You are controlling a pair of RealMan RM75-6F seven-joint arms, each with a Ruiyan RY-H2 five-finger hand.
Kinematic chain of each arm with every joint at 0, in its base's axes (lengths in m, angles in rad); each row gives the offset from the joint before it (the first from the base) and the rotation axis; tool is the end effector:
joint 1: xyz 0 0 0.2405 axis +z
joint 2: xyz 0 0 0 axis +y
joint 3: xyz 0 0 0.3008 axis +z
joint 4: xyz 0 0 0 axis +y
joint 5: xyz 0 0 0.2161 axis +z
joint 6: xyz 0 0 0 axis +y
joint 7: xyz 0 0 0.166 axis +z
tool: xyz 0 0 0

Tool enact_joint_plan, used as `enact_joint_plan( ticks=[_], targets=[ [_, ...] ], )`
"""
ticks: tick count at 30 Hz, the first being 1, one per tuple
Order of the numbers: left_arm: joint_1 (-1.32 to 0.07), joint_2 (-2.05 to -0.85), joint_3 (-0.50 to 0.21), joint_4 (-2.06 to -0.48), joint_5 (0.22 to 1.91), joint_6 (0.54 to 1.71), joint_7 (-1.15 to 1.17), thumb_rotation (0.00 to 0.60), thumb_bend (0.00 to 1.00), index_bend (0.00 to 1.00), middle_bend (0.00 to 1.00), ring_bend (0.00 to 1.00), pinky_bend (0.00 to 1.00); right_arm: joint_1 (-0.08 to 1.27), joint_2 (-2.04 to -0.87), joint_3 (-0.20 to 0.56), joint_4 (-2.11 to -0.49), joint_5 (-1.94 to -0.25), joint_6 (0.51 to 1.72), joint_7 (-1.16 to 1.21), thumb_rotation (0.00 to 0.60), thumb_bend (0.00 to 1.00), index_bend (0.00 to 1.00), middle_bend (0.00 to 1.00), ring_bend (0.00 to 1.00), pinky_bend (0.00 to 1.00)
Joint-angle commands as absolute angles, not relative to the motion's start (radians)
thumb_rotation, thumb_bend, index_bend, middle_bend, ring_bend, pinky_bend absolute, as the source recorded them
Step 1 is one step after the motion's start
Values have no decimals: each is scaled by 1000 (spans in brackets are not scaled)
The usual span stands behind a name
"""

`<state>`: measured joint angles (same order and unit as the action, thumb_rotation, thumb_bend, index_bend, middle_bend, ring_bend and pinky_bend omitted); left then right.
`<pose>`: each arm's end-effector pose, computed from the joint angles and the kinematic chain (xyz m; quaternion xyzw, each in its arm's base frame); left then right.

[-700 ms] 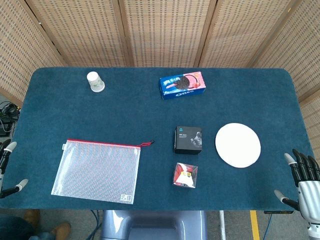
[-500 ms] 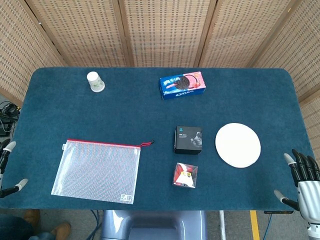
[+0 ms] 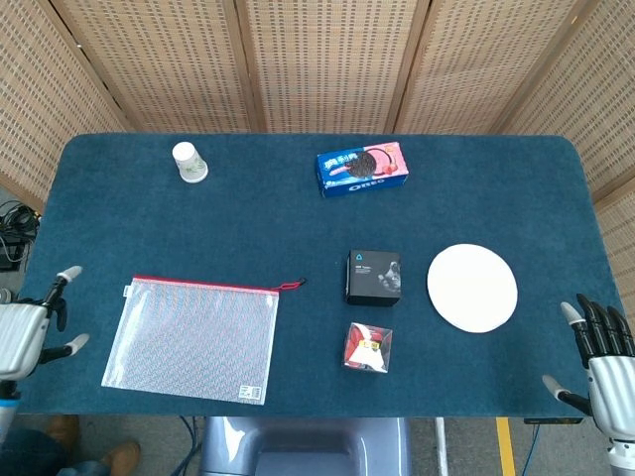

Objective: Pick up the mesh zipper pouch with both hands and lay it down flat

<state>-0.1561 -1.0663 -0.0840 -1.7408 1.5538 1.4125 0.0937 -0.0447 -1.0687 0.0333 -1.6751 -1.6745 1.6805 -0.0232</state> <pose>-0.3058 0.2338 0.1707 -0.6396 -0.3552 -0.4048 0.5486 -0.3292 -0.1560 0.2011 0.5859 -0.3344 0.4339 0.5972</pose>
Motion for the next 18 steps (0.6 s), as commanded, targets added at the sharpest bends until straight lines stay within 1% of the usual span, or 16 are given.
enact_joint_plan(
  ticks=[1, 4, 5, 7, 10, 12, 13, 15, 18],
  targets=[
    [-349, -1112, -182, -1786, 1463, 1178, 205, 600, 0, 355, 1000, 991, 1000, -40, -1076, 43, -1674, -1655, 1670, -36, 600, 0, 30, 0, 0, 0],
    [-516, -1161, -265, -1819, 1300, 982, 344, 600, 4, 402, 1000, 991, 1000, -33, -1080, 55, -1674, -1619, 1651, -44, 600, 0, 29, 0, 0, 0],
    [-567, -1185, -285, -1809, 1242, 936, 403, 600, 11, 415, 1000, 991, 1000, -32, -1081, 56, -1673, -1610, 1644, -48, 600, 0, 29, 0, 0, 0],
    [-644, -1228, -305, -1797, 1119, 884, 507, 600, 64, 438, 1000, 991, 1000, -30, -1082, 59, -1672, -1600, 1637, -53, 600, 0, 29, 0, 0, 0],
    [-739, -1281, -318, -1780, 954, 842, 609, 600, 155, 453, 1000, 991, 1000, -29, -1084, 62, -1671, -1587, 1631, -55, 600, 0, 28, 0, 0, 0],
    [-795, -1315, -319, -1759, 866, 836, 665, 600, 247, 469, 1000, 991, 1000, -29, -1083, 63, -1671, -1581, 1628, -54, 600, 0, 25, 0, 0, 0],
    [-815, -1329, -318, -1749, 833, 837, 684, 600, 276, 475, 1000, 991, 1000, -29, -1083, 63, -1671, -1580, 1628, -53, 600, 0, 24, 0, 0, 0],
    [-880, -1385, -317, -1709, 733, 849, 731, 600, 302, 481, 1000, 991, 1000, -29, -1083, 65, -1668, -1574, 1626, -56, 600, 0, 24, 0, 0, 0],
    [-942, -1441, -309, -1654, 640, 858, 775, 600, 301, 479, 1000, 991, 1000, -27, -1085, 65, -1666, -1569, 1619, -59, 600, 0, 24, 0, 0, 0]
  ],
)
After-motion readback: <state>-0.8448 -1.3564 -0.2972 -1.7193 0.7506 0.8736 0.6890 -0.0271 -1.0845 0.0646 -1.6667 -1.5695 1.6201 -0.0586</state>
